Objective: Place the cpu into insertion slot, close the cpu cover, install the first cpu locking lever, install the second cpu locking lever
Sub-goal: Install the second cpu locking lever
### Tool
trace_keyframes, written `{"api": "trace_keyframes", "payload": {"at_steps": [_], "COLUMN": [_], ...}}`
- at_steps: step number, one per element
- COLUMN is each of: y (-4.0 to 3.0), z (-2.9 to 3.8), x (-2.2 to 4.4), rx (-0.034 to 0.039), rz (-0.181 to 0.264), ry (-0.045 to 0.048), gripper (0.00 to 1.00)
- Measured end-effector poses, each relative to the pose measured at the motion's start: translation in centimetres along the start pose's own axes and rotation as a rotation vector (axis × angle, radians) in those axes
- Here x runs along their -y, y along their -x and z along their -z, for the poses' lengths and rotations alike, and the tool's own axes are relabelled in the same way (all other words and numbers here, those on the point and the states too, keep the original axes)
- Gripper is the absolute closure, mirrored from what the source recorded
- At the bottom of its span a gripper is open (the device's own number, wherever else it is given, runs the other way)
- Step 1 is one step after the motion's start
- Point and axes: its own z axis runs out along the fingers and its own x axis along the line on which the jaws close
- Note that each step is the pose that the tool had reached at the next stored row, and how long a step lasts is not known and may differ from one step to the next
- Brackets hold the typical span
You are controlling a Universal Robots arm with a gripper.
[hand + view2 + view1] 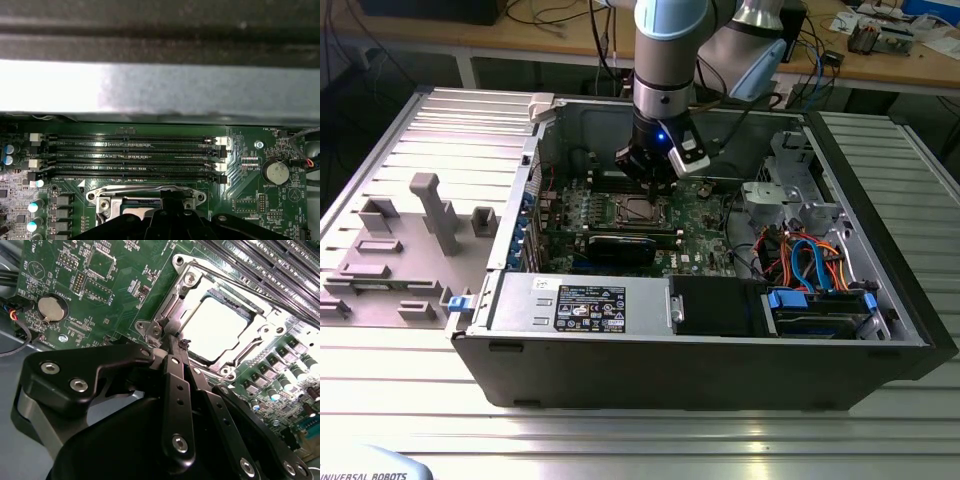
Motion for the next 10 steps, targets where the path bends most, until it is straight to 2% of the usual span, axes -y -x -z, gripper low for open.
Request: {"api": "trace_keyframes", "payload": {"at_steps": [3,10], "y": [0.01,0.04], "z": [0.22,1.2], "x": [-0.02,-0.09], "rx": [0.0001,0.0001], "rz": [0.0,0.0], "ry": [0.0002,0.0002], "gripper": [0.89,0.89]}}
